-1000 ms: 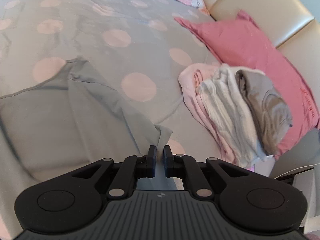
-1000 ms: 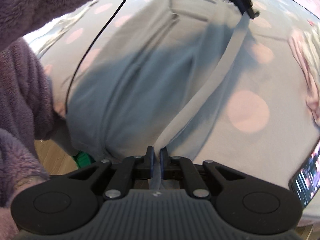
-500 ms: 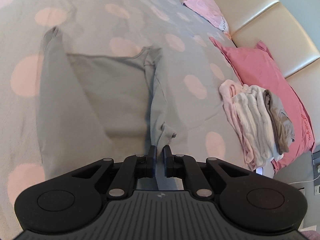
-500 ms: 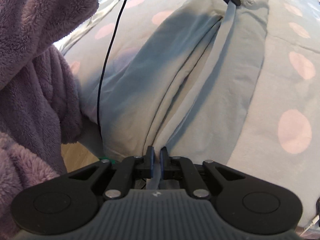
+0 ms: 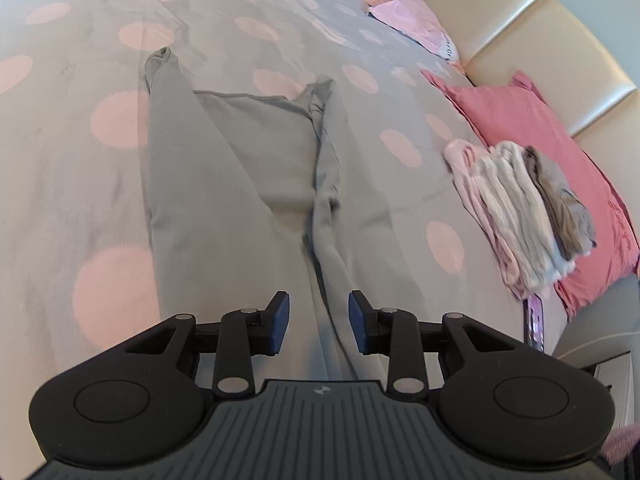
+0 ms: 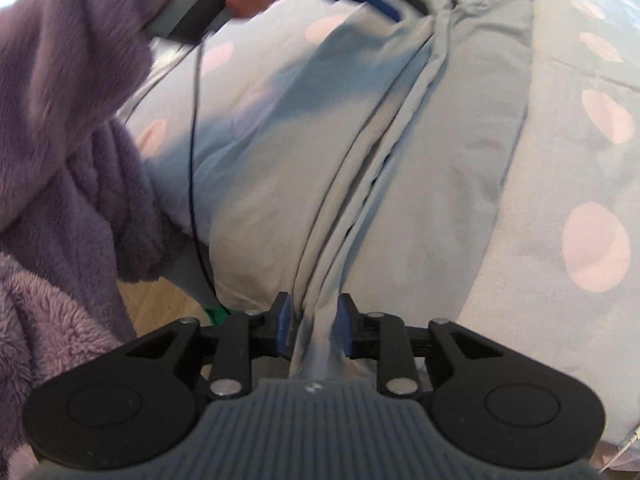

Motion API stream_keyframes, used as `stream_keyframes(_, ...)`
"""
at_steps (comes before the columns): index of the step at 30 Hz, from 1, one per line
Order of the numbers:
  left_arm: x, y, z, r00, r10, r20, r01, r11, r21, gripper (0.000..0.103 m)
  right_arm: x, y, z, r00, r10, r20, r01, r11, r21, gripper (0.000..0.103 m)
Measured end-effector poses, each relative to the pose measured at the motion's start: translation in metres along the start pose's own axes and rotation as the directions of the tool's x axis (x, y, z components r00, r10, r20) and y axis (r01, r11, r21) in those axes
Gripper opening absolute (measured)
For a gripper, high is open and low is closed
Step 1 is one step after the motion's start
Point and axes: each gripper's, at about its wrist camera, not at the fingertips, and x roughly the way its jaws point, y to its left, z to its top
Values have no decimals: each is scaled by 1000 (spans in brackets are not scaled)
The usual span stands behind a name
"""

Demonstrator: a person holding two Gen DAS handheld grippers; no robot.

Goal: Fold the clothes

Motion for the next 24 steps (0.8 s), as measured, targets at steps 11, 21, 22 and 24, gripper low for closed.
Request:
stream_keyframes(11, -27, -36, -99, 995, -81, -65, 81, 997, -2, 29, 13, -6, -11, 996, -62, 56, 62, 998, 14, 20)
stream_keyframes(21, -29, -69, -164, 991, -50, -123, 61, 994, 86, 29, 22, 18, -39, 997, -43, -68, 37, 996, -84, 21)
stream_keyframes(22, -28, -73, -169, 990, -44, -133, 58, 993, 100, 29, 15, 13, -43, 995, -71, -66, 66, 995, -75, 21)
stream_keyframes(24, -25, -79, -176, 989, -25, -144, 46, 989, 142, 29, -1, 1, -53, 989, -137, -56, 135, 990, -53, 21)
